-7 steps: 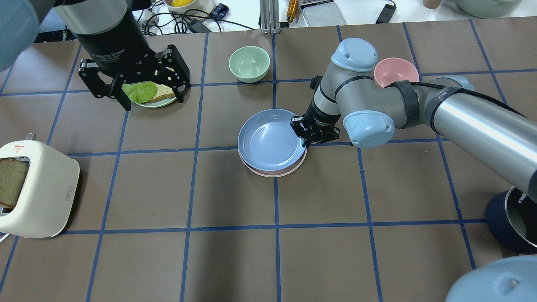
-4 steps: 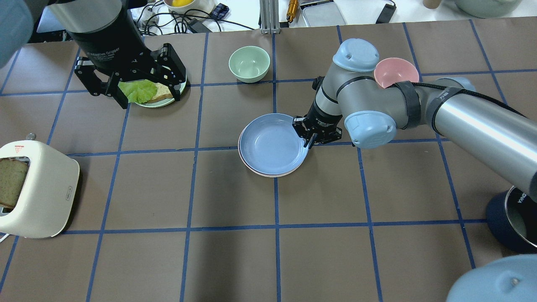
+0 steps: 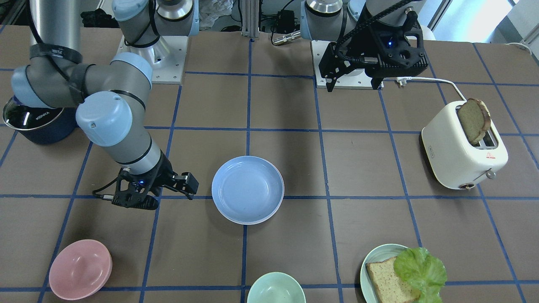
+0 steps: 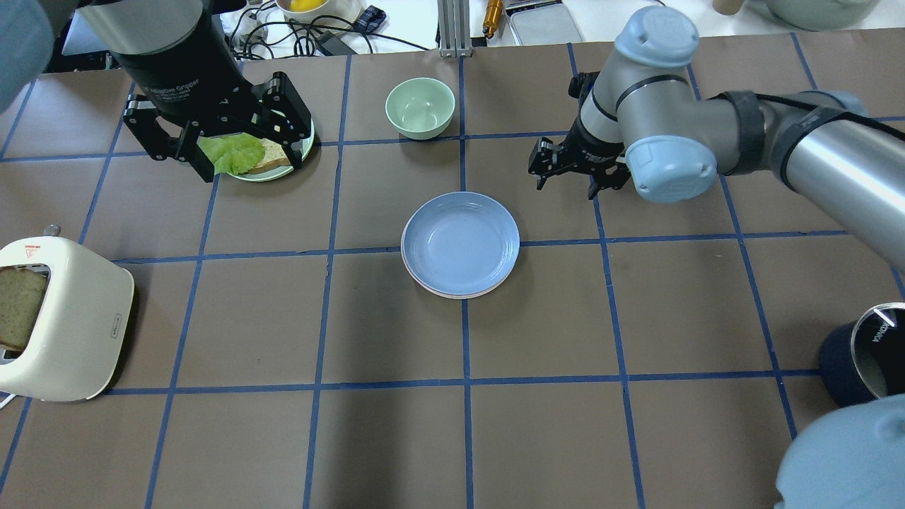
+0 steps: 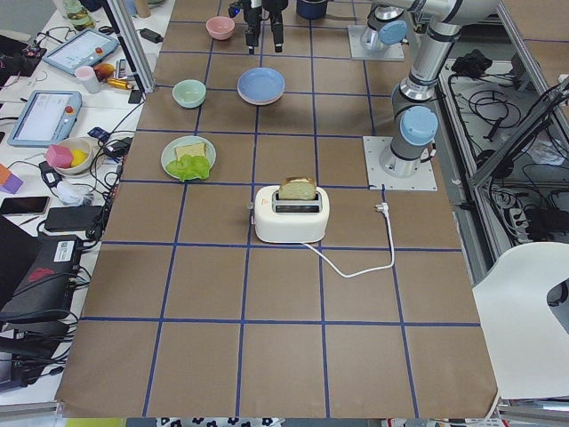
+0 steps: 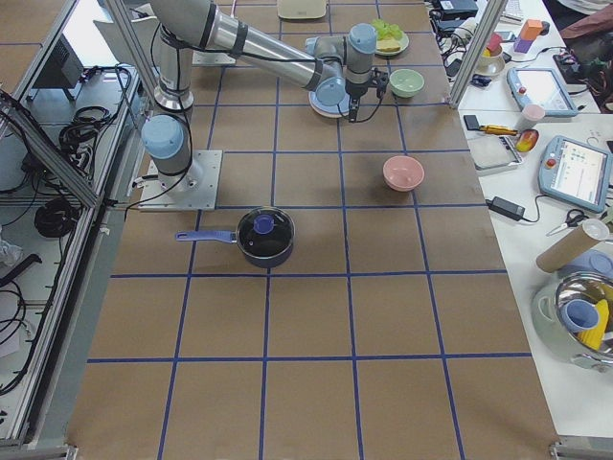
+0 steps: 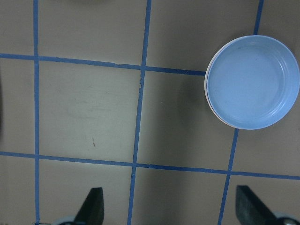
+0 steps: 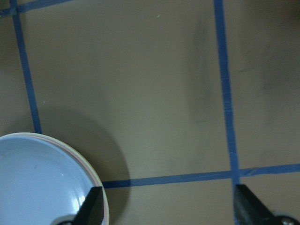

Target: Stack three plates with pink and blue

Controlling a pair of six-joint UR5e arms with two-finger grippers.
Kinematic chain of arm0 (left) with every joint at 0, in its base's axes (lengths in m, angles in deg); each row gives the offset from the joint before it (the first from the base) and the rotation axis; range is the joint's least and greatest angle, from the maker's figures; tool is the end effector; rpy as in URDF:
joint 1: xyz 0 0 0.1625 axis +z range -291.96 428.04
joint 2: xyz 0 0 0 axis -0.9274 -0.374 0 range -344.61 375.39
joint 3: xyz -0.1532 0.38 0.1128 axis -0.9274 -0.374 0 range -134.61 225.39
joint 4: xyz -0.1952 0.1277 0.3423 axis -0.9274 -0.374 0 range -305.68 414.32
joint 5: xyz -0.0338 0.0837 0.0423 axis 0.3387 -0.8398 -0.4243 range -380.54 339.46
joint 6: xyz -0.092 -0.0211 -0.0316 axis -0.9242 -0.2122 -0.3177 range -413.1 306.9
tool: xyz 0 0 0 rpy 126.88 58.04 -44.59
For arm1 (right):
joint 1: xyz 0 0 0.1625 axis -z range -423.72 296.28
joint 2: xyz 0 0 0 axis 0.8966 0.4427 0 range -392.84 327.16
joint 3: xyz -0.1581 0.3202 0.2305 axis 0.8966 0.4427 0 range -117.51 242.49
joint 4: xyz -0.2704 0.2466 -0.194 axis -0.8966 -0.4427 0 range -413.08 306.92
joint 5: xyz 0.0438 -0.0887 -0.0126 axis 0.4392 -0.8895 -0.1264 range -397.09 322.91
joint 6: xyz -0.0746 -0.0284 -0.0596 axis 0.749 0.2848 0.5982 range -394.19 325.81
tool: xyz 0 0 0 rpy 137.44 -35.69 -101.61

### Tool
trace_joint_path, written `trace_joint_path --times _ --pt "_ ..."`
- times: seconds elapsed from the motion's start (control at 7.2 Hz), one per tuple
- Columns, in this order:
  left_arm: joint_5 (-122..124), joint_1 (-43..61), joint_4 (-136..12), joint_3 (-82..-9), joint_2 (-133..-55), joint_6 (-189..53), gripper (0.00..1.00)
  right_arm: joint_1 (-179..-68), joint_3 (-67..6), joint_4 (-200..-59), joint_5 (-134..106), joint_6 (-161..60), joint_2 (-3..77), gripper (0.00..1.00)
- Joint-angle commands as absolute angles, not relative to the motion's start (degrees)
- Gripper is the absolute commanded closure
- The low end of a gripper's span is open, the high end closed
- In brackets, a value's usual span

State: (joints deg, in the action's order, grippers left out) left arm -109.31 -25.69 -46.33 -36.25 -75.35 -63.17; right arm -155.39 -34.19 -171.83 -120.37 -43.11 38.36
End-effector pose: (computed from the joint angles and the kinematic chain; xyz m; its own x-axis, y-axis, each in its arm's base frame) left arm -0.1669 -0.4787 0.5348 -0.9937 -0.1113 0.0118 -0.1105 0.9923 0.0559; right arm 0.1622 -0.5918 0.3031 -0.9850 0.1194 -0.1242 0.1250 0.9914 -0.0381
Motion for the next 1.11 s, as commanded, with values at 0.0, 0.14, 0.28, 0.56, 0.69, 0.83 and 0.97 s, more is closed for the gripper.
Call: trace_joint_path --times 0.0,0.14,0.28,0.56,0.69,0.83,0.97 --pt "-109.31 -25.65 -46.31 -36.17 -75.31 -63.03 0.00 -153.20 -25.88 -155.56 -126.72 -33.96 43.95 0.00" --pt "-109.31 -25.65 -46.31 -36.17 -75.40 -63.12 0.00 -153.54 -23.84 -149.47 -126.65 -33.93 48.68 0.00" --pt "-109.31 -25.65 -46.31 -36.17 -75.31 -62.95 0.00 -154.15 -24.08 -144.45 -126.65 -34.71 52.55 0.00" --pt "-109.31 -25.57 -46.31 -36.17 -75.31 -62.94 0.00 -154.07 -23.73 -143.79 -126.65 -34.02 54.96 0.00" --pt "-109.31 -25.65 -46.31 -36.17 -75.31 -62.94 0.00 -153.99 -23.73 -143.79 -126.82 -33.93 54.79 0.00" --pt "-109.31 -25.65 -46.31 -36.09 -75.31 -62.94 0.00 -153.98 -23.73 -143.79 -128.30 -33.84 54.96 0.00" --pt "-109.31 -25.65 -46.31 -36.08 -75.31 -62.94 0.00 -153.90 -23.73 -143.79 -128.67 -33.84 54.97 0.00"
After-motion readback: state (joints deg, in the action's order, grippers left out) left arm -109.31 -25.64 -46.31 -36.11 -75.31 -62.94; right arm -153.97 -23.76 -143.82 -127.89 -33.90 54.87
